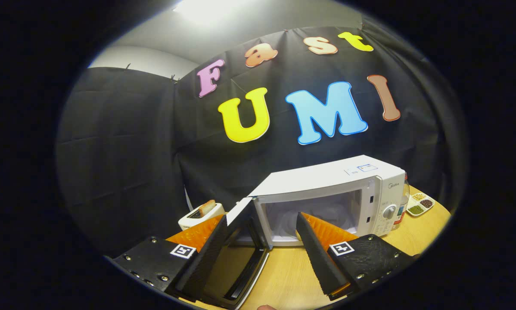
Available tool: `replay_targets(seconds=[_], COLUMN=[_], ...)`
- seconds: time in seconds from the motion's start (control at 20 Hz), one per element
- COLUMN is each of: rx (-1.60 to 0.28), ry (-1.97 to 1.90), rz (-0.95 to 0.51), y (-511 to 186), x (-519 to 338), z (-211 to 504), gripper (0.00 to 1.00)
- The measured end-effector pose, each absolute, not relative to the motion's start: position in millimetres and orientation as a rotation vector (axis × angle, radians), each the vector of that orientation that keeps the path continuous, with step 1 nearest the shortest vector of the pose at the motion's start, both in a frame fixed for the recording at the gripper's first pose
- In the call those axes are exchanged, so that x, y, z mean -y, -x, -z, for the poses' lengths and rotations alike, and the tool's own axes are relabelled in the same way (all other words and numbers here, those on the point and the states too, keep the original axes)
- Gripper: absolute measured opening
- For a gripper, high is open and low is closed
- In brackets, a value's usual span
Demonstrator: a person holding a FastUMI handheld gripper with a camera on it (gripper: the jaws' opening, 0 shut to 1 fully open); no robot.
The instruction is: Open the microwave, put the food inside, and close the microwave door.
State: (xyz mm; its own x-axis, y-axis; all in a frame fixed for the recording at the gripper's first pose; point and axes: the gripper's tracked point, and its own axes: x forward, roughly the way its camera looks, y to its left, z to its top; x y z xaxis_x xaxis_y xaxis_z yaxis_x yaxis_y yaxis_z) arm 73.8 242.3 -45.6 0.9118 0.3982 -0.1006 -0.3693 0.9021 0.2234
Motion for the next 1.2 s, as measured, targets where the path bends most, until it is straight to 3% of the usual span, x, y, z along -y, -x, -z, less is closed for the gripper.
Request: replay_targets(seconds=[0.6, 0.95, 1.1, 1.15, 1.2], rx=[-0.131, -0.206, -0.261, -0.281, -0.305], ry=[-0.176, -0.107, -0.054, -0.037, -0.023], rz=[-0.712, -0.879, -0.886, -0.869, -0.848], y=[47, 106, 109, 106, 102], x=[-352, -412, -423, -423, -422], z=[24, 62, 90, 101, 114], gripper=[0.97, 0.95, 0.76, 0.49, 0.37])
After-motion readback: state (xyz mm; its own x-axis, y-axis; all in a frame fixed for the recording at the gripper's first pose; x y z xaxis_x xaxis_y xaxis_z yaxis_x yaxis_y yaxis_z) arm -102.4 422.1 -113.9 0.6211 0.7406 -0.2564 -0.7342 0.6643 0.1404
